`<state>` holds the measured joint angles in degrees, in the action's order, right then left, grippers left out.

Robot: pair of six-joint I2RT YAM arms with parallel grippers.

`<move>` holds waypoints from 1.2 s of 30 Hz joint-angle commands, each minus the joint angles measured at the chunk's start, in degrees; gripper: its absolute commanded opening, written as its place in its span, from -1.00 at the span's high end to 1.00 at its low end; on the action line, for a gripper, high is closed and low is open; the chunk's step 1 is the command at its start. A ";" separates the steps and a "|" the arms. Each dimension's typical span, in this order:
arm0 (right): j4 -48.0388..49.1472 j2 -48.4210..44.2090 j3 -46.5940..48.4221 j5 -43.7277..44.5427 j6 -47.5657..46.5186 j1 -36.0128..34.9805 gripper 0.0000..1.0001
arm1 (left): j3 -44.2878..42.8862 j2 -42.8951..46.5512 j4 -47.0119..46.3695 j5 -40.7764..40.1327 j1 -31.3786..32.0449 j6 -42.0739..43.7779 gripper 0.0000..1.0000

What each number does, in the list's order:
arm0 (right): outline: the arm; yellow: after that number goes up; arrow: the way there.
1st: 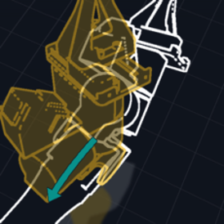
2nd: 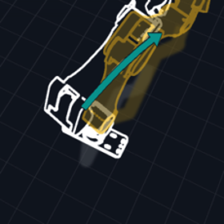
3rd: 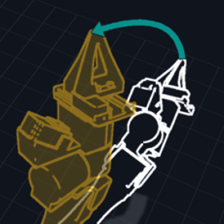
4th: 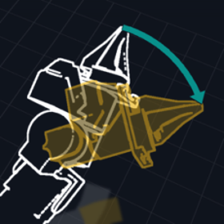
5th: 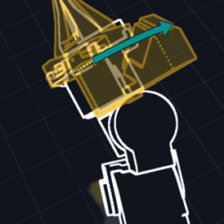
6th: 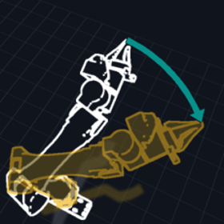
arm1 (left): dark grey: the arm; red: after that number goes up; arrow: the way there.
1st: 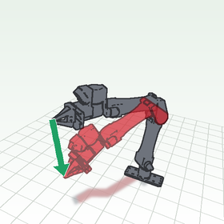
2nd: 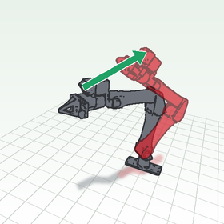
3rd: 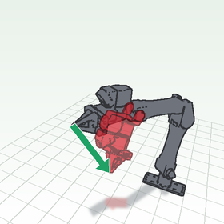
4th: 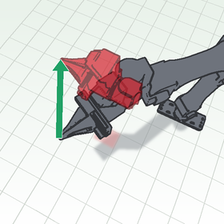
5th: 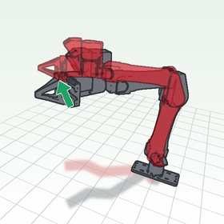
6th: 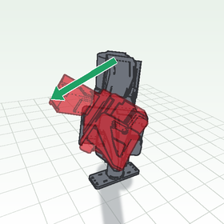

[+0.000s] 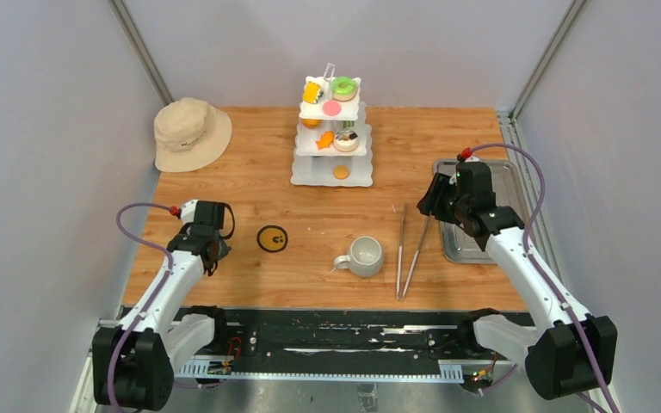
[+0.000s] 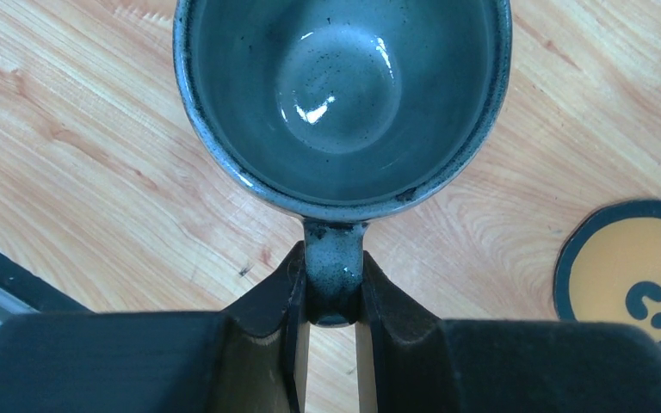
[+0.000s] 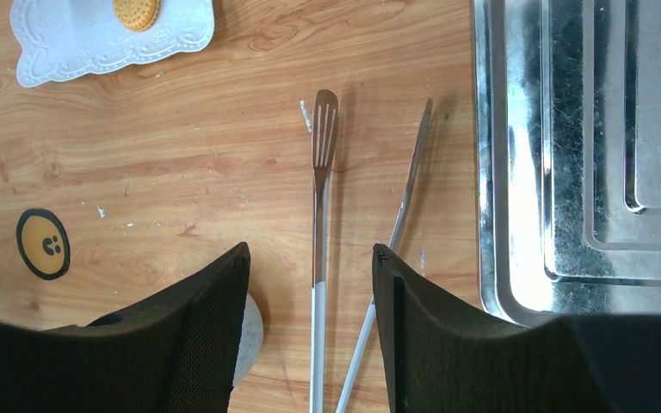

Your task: Serve the afternoon tea

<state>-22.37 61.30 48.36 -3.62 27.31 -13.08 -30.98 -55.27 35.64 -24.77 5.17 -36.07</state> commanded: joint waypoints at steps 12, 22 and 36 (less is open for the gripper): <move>-1.38 0.43 0.69 -0.94 -1.05 0.61 -0.08 | 0.75 3.34 -1.50 -1.90 -1.90 -2.76 0.17; -4.19 -2.12 1.48 -2.92 -1.74 0.60 -0.14 | -7.56 9.78 5.58 -0.36 -2.01 -1.08 -0.08; -6.92 -6.61 -0.09 -0.96 -0.93 -0.25 -0.18 | -22.88 11.27 10.25 7.59 22.79 12.44 -0.46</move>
<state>-27.00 56.31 48.36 -5.89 26.50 -13.10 -52.03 -39.55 44.29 -18.68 15.44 -29.06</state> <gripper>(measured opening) 0.586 0.696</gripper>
